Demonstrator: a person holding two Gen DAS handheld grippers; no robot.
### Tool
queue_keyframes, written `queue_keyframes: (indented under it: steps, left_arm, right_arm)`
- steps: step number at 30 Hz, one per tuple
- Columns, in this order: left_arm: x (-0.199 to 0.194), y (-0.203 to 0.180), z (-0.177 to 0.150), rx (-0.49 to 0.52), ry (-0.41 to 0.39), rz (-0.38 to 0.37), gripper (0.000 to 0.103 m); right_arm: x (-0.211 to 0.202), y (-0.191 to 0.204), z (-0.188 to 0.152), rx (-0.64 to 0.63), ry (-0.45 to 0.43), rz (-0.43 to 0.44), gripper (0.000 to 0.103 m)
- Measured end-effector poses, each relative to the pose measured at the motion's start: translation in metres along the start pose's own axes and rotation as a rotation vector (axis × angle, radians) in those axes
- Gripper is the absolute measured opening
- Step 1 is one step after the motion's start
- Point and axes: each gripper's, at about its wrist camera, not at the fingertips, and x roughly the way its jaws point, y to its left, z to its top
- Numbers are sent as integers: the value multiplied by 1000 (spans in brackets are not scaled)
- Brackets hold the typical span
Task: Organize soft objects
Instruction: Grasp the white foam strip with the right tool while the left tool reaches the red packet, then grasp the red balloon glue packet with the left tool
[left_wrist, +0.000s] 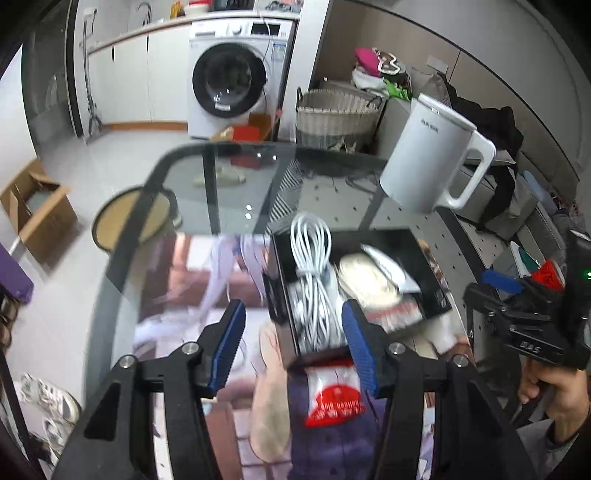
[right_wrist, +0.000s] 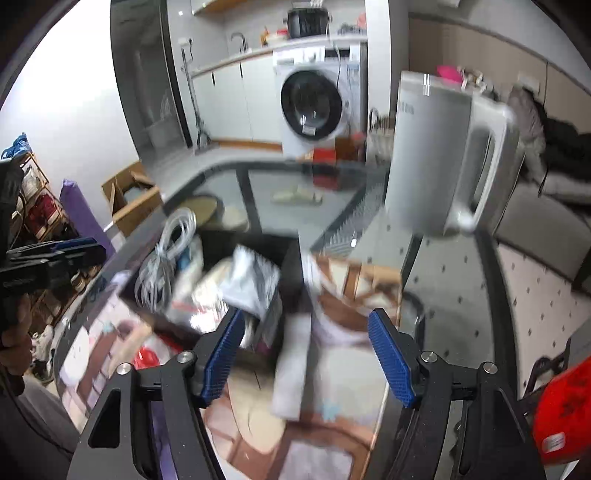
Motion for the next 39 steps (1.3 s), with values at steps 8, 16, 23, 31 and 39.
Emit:
queue_keyframes:
  steps: [8,16,23,31,39]
  left_arm:
    - [20,-20,-40,102,91,32,54]
    - [31,-38,-53,186,120,51,54]
    - [41,-48,-59,211,158,56,54]
    - [66,-63,-67,249,203,80,55]
    - [80,-70,-69,265,238,130,56]
  right_arm:
    - [43,10,-38,-95,167,1,40]
    - [40,14,-57,-134,242,23,21]
    - [14,52,-96,-281,308,138,22]
    - [33,78,-87,-308,285,92,23]
    - [42,90,-79,-304,287,82,29]
